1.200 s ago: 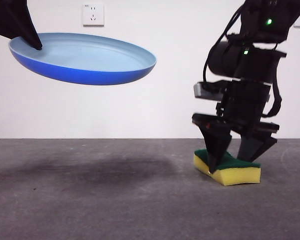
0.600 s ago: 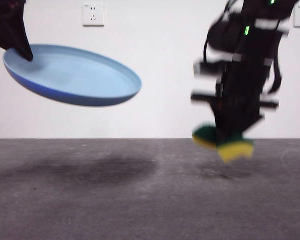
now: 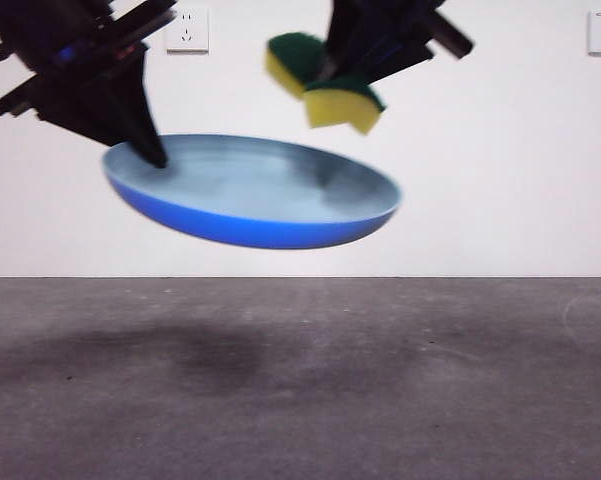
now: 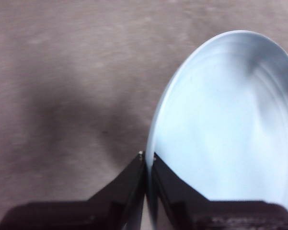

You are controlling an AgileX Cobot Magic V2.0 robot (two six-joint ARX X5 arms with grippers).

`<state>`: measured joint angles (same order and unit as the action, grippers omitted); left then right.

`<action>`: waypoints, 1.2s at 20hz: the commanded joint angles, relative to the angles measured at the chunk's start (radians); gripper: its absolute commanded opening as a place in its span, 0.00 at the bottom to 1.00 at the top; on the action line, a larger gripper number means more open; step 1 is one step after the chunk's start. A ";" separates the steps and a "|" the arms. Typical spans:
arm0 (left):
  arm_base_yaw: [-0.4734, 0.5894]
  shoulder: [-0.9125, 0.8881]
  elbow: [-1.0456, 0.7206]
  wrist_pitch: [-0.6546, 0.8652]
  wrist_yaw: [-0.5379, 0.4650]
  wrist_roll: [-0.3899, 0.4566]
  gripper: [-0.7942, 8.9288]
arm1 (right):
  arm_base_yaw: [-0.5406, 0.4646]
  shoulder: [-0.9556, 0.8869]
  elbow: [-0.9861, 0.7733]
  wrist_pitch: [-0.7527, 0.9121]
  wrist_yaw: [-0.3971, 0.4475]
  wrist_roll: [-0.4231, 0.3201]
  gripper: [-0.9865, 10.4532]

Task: Pick up the plate,pick up the cloth,clean the plate with the cloth

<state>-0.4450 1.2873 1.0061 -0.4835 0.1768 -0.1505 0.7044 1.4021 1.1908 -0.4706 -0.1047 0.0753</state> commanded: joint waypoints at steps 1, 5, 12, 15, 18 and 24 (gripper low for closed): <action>-0.033 -0.001 -0.003 0.019 0.019 -0.041 0.07 | 0.037 0.039 -0.005 0.023 0.003 0.013 0.08; -0.052 -0.001 -0.003 0.076 0.019 -0.066 0.07 | 0.090 0.106 -0.005 0.040 -0.001 0.013 0.08; -0.025 -0.001 -0.003 0.148 0.044 -0.086 0.07 | 0.174 0.135 -0.005 -0.166 0.127 -0.045 0.08; -0.024 -0.001 -0.003 0.142 0.097 -0.086 0.07 | 0.146 0.127 -0.005 -0.244 0.478 -0.051 0.08; -0.026 -0.001 -0.003 0.140 0.163 -0.087 0.07 | 0.103 0.116 -0.005 -0.141 0.641 -0.051 0.08; -0.039 -0.001 -0.003 0.139 0.224 -0.093 0.07 | 0.051 0.114 -0.005 0.100 0.420 -0.046 0.08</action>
<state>-0.4675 1.2903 1.0061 -0.3573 0.3248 -0.2432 0.7586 1.5063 1.1912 -0.4145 0.3649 0.0257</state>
